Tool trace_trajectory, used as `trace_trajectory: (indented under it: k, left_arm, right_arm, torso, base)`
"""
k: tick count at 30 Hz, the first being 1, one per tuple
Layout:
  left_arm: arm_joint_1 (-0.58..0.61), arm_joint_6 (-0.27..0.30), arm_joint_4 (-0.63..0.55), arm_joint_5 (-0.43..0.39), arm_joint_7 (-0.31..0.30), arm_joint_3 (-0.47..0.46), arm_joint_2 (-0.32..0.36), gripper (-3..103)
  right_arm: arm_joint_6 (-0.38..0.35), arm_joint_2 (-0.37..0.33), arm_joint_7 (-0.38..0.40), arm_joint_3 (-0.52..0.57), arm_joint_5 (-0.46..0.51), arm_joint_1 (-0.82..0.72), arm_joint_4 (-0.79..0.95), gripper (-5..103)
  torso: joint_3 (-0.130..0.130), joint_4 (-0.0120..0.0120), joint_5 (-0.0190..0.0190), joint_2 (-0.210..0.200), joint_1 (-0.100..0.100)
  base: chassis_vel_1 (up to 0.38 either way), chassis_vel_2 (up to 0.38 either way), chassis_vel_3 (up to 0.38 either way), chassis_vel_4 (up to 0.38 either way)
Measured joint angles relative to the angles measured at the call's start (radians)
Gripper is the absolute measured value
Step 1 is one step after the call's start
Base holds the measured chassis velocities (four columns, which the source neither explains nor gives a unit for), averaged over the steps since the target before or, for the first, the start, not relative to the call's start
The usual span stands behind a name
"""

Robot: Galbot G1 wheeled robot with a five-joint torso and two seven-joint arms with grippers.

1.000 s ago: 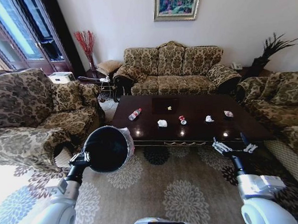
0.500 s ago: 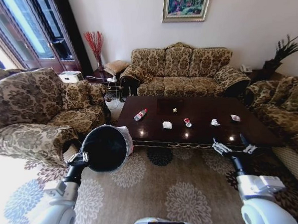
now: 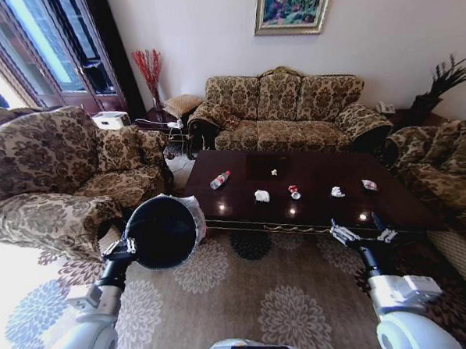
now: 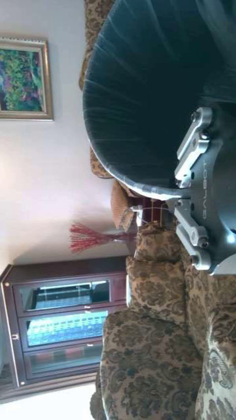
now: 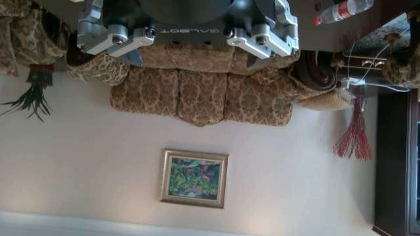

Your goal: Move to the front of the table and place the trash on the table into the trash bin.

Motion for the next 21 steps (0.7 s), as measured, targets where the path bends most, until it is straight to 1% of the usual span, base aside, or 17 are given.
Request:
trace_trajectory:
  k: [15,21]
  left_arm:
    - [-0.004,0.011,0.01,0.015,-0.001,0.006,-0.001,3]
    - [-0.006,0.0,0.023,0.037,0.0,0.008,-0.004,3]
  right_arm:
    - [0.018,0.007,-0.025,0.0,-0.02,-0.002,-0.025,100]
    - [0.019,0.005,-0.03,-0.006,-0.032,0.002,-0.033,100]
  torso:
    - [-0.003,-0.0001,0.0,-0.005,-0.002]
    - [-0.003,0.0,0.0,-0.006,-0.003]
  base:
    - [-0.125,0.125,0.126,-0.121]
    - [-0.048,0.128,0.137,-0.053]
